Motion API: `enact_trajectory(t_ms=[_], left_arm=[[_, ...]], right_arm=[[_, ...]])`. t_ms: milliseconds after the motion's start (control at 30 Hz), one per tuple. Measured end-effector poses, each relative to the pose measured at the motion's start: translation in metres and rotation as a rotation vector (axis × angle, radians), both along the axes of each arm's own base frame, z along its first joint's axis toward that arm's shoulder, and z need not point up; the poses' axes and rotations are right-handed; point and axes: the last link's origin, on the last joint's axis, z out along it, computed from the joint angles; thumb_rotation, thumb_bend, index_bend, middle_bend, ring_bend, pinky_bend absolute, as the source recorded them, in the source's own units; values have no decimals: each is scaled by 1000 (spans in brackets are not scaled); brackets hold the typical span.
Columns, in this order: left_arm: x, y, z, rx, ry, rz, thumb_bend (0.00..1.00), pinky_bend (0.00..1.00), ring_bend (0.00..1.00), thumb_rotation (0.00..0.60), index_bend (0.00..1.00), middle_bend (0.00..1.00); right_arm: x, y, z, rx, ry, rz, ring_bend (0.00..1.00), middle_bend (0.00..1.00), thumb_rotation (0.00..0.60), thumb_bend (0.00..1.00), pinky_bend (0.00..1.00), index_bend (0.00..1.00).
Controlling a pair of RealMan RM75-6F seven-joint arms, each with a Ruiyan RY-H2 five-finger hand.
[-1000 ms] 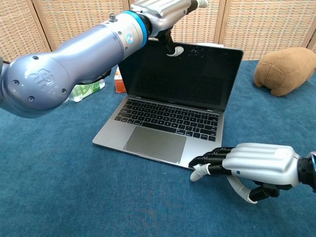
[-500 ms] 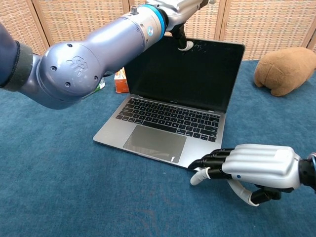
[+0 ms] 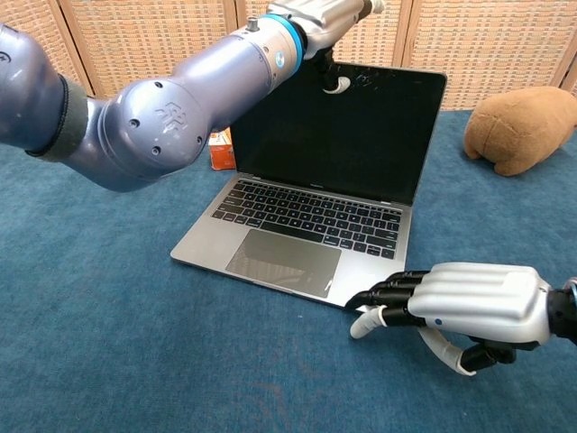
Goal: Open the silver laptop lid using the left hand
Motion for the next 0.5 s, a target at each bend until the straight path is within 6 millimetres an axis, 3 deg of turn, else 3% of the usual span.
enact_trajectory(t_ms=[500], left_arm=[[-4, 16, 4, 20, -20, 28, 381, 0, 0, 600, 0, 0]], right_arm=[[1, -3, 1, -7, -2, -8, 0, 57, 600, 1000, 107, 148]])
